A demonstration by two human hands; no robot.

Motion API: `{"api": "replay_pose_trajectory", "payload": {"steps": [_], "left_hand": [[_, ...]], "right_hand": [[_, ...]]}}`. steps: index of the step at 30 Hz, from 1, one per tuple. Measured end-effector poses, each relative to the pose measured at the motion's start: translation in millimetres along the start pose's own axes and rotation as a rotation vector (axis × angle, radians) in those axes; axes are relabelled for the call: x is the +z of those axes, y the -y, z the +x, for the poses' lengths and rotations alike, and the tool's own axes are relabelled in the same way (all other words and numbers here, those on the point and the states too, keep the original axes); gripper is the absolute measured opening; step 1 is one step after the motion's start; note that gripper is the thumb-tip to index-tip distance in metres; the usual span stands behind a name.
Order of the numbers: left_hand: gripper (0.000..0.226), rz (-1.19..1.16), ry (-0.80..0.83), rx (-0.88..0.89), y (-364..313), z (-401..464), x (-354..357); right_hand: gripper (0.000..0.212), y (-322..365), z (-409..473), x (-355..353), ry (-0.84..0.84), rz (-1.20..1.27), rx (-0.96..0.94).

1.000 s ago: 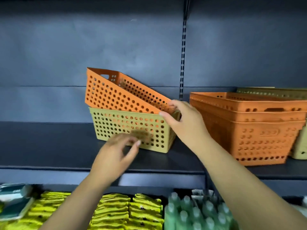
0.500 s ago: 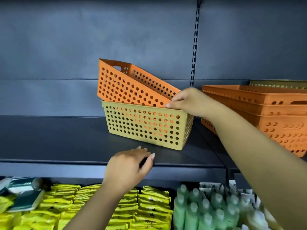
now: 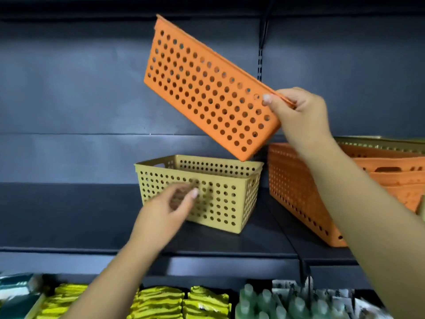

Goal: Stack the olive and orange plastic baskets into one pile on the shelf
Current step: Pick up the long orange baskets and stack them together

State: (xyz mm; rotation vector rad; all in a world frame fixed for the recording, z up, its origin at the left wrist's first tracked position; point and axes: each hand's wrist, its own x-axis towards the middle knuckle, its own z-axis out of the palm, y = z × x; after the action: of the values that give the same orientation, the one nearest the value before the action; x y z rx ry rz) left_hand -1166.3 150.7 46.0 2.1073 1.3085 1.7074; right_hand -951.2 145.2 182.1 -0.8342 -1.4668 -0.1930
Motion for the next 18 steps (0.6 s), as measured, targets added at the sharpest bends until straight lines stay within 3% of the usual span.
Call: {"api": "replay_pose_trajectory", "payload": {"steps": [3,5,8,10,13,16,18], "left_hand": [[0.044,-0.267,-0.223,0.078,-30.8,54.0,-15.8],[0.052,-0.447,-0.291,0.097,-52.9,84.9,-29.8],[0.082,-0.455,-0.293,0.073,-74.3,111.1,-36.0],[0.100,-0.599,-0.184,-0.005,-82.8,115.2,-27.6],[0.080,-0.897,0.080,-0.005,-87.7,117.6,-4.4],[0.071,-0.951,0.122,0.012,-89.6,122.0,21.6],[0.061,-1.002,0.125,0.021,-94.1,124.9,39.7]], "right_hand": [[0.012,9.8,9.2,-36.4,0.030,0.094,-0.005],[0.014,14.3,12.7,-66.7,0.114,0.059,-0.075],[0.020,17.7,14.5,-107.2,0.193,0.062,-0.099],[0.015,18.1,14.0,-125.4,0.219,0.034,-0.116],[0.011,14.2,13.3,-145.0,0.242,-0.058,-0.124],[0.013,10.5,15.3,-160.0,0.239,-0.096,-0.083],[0.026,11.2,18.3,-166.0,0.133,-0.070,-0.040]]}}
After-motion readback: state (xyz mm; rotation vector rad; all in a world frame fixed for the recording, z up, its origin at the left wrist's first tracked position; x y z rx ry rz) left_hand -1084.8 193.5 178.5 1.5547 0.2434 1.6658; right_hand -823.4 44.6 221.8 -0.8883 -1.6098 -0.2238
